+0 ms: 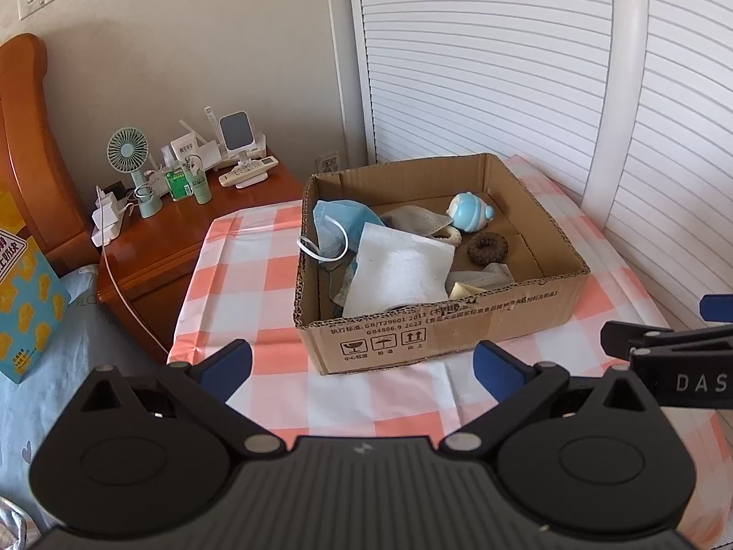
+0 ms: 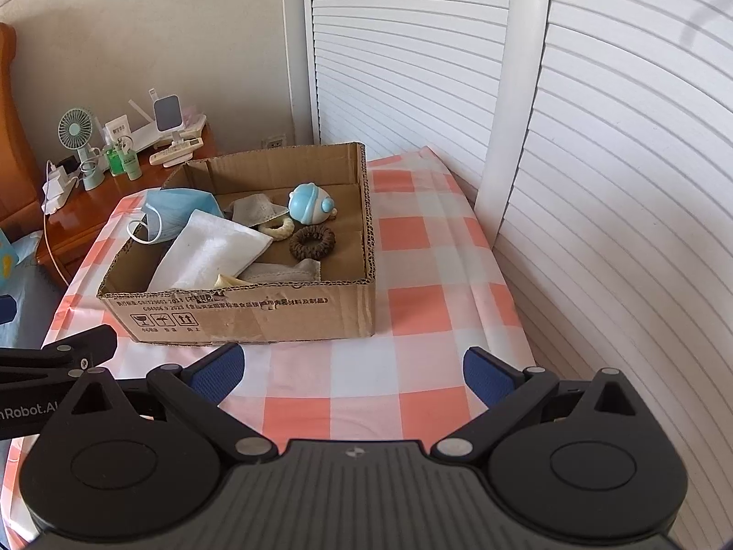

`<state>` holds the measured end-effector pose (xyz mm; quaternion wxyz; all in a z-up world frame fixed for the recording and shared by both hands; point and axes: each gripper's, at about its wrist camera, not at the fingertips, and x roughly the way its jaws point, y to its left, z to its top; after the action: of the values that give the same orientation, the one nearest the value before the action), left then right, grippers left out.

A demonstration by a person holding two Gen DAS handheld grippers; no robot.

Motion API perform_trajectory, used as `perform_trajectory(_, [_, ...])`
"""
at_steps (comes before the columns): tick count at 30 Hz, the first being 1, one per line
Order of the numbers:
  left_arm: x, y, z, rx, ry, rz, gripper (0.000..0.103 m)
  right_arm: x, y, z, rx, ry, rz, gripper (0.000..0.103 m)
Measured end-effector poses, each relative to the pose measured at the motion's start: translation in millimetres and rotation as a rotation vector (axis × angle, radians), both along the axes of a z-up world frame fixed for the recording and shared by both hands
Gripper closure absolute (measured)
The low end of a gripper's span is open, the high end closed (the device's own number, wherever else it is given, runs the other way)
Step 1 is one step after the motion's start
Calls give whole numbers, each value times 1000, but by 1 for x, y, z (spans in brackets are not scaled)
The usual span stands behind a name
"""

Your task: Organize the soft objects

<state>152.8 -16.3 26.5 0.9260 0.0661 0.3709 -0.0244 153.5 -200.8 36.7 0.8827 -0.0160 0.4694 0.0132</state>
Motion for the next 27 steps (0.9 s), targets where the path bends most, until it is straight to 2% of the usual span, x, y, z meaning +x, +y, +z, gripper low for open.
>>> perform_trajectory(27, [-3, -1, 3, -2, -2, 9, 1, -3, 0, 4, 6, -8, 4, 0])
